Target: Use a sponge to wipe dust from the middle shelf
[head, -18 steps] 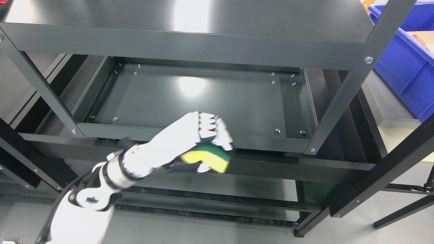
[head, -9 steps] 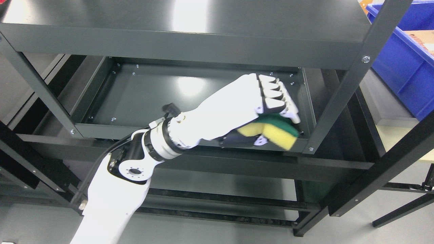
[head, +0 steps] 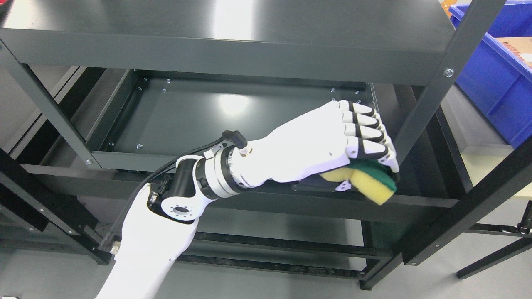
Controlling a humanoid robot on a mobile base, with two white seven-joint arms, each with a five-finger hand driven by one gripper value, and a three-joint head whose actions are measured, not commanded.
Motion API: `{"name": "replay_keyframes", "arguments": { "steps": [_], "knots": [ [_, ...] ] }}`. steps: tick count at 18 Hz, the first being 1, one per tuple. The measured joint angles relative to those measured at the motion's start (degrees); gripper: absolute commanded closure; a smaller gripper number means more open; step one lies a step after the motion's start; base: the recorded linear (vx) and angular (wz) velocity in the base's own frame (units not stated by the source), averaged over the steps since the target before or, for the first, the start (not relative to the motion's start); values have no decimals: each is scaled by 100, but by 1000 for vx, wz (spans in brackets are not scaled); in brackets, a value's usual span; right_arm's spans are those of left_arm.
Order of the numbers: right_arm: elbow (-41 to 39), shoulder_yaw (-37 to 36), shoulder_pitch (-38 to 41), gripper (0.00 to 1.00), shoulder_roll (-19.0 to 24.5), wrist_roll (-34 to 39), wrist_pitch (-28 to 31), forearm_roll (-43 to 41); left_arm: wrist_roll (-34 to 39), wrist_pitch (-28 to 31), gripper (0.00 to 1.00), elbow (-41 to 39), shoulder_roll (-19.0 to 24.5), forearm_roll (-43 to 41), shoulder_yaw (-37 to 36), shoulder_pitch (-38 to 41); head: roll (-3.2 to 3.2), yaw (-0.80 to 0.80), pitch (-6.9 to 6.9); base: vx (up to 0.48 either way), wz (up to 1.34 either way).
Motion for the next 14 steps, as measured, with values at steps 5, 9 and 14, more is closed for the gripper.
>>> {"name": "replay_keyframes", "arguments": {
  "steps": [5,9,14],
  "knots": [
    [0,0,0,0,0,1,0,0,-108,-139,100,-34,199,383,803,166,0,0,0,0,0],
    [0,0,0,0,0,3,0,0,-116,-158,100,-52,657,980,1418,363,0,0,0,0,0],
    [0,1,0,0,0,5,0,0,-124,-158,100,-66,1481,1980,2261,840,0,0,0,0,0]
  ]
}}
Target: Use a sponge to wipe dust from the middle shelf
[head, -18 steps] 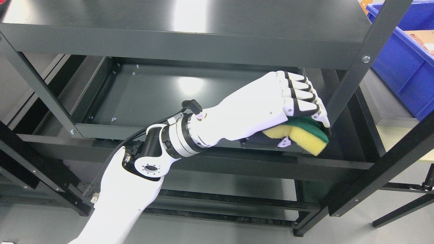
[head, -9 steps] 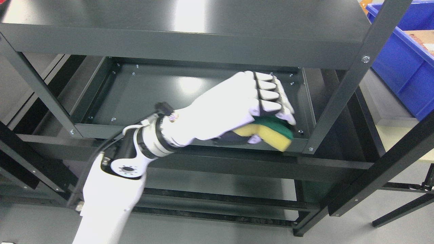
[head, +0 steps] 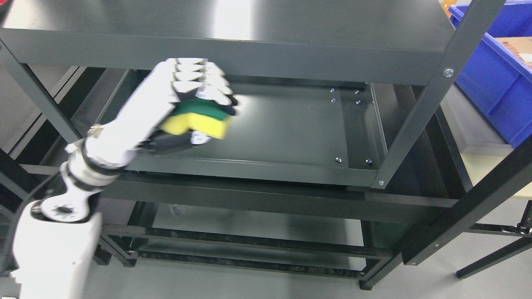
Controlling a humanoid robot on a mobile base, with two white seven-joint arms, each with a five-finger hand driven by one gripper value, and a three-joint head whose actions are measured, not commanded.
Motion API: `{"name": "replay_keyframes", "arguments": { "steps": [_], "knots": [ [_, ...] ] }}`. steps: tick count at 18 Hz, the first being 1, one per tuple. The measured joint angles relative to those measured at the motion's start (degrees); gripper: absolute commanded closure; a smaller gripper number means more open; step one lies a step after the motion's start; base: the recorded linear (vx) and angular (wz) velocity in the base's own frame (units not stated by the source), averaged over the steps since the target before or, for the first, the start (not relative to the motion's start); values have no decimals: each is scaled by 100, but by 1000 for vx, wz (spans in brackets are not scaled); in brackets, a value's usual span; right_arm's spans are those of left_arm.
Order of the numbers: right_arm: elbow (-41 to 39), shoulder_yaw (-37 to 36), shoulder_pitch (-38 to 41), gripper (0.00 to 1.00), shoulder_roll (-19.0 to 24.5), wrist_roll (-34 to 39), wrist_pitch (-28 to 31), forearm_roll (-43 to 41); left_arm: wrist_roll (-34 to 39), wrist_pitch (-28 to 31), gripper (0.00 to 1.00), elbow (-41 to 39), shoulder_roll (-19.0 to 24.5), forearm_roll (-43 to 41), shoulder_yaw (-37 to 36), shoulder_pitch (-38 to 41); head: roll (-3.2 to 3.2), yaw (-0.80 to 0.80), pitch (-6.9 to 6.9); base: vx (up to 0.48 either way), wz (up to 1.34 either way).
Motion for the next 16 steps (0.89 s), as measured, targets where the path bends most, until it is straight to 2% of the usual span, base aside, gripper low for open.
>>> {"name": "replay_keyframes", "arguments": {
  "steps": [8,13,16],
  "knots": [
    [0,-1,0,0,0,15,-1,0,-75,0,100,45,1214,1371,1658,1224,0,0,0,0,0],
    [0,-1,0,0,0,0,0,0,-125,-1,100,225,1663,1764,2615,1731,0,0,0,0,0],
    [0,-1,0,0,0,-4,0,0,-129,-1,100,269,1848,1878,2819,1826,0,0,0,0,0]
  ]
}}
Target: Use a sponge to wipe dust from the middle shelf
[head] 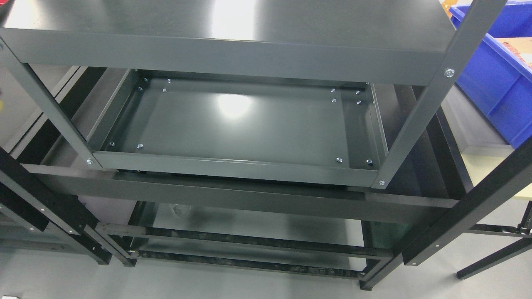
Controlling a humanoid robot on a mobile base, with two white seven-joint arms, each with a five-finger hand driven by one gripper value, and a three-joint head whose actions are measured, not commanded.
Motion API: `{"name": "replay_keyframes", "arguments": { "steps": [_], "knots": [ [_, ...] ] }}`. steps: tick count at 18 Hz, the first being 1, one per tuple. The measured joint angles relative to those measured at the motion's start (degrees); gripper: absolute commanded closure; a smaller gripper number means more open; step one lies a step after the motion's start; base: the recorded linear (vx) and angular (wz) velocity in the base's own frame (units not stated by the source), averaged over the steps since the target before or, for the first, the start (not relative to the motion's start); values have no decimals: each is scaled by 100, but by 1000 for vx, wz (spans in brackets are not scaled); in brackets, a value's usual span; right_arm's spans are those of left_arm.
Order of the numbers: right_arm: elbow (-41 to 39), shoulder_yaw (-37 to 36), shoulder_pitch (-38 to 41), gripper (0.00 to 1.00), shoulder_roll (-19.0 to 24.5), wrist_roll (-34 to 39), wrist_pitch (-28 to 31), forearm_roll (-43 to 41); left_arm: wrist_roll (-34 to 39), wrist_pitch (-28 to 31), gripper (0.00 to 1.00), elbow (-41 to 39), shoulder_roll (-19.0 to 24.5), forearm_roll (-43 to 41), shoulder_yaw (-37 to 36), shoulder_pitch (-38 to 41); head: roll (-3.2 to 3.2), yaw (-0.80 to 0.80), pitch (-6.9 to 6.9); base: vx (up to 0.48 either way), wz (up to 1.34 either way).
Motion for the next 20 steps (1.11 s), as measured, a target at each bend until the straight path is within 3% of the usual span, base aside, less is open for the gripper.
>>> {"name": "replay_keyframes", "arguments": {
  "steps": [4,8,11,16,20],
  "knots": [
    [0,0,0,0,0,-3,0,0,75,-2,100,-60,142,-73,-346,-383,0,0,0,0,0],
    [0,0,1,0,0,-7,0,0,85,-2,100,-113,-98,-539,-1056,-1194,0,0,0,0,0],
    [0,0,0,0,0,-8,0,0,84,48,100,-150,-527,-1084,-1752,-1851,0,0,0,0,0],
    [0,0,0,0,0,-25,0,0,32,656,100,-158,-1662,-2222,-2941,-2569,0,0,0,0,0],
    [0,0,0,0,0,-32,0,0,619,1125,100,-115,-2237,-2706,-3877,-2942,0,0,0,0,0]
  ]
}}
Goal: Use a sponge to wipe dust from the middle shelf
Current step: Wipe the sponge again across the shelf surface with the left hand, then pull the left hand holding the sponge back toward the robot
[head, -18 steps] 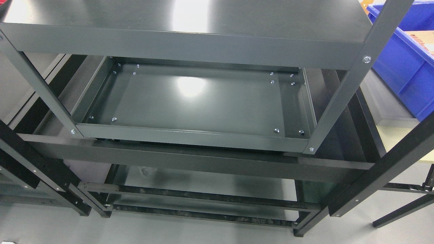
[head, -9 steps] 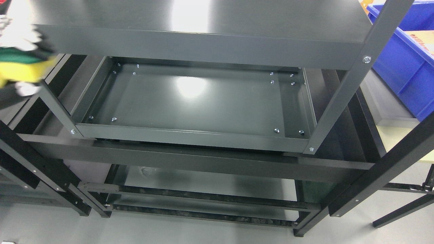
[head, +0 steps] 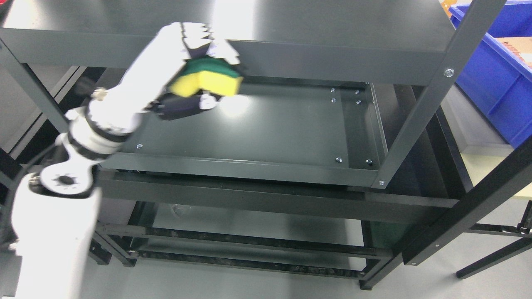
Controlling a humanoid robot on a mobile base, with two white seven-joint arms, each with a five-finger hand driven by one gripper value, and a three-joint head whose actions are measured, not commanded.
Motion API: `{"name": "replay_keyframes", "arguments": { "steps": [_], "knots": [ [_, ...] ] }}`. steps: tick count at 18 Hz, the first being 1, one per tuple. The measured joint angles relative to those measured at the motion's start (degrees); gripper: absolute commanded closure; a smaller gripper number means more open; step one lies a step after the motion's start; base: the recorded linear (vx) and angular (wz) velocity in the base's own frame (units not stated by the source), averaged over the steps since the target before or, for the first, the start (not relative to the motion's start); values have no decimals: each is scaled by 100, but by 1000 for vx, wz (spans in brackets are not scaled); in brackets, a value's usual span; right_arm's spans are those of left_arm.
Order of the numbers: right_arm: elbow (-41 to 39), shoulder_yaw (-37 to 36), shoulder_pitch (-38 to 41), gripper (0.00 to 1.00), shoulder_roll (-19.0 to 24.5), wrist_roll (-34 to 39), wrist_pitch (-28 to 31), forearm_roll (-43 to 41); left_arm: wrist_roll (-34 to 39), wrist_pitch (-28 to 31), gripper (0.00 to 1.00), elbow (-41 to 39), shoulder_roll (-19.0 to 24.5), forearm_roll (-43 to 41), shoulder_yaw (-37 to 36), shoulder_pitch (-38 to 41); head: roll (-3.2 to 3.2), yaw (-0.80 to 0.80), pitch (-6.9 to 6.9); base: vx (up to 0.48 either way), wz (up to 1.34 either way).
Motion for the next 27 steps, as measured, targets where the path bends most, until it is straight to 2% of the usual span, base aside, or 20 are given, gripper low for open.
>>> {"name": "replay_keyframes", "arguments": {
  "steps": [5,10,13,16,20,23,27],
  "knots": [
    [0,0,0,0,0,27,0,0,816,436,100,176,-486,-280,-1156,-627,0,0,0,0,0],
    [0,1,0,0,0,28,0,0,969,528,100,314,-774,-373,-2017,-907,0,0,0,0,0],
    [0,1,0,0,0,29,0,0,974,525,100,348,-903,-401,-2426,-814,0,0,0,0,0],
    [0,1,-1,0,0,31,0,0,940,499,100,294,-991,-415,-2663,-245,0,0,0,0,0],
    [0,0,0,0,0,35,0,0,931,312,100,162,-1071,-416,-2628,988,0,0,0,0,0],
    [0,0,0,0,0,34,0,0,985,237,100,86,-1119,-297,-2282,1720,0,0,0,0,0],
    [0,0,0,0,0,49,0,0,1037,1355,100,14,-1168,262,-1420,2301,0,0,0,0,0]
  ]
}}
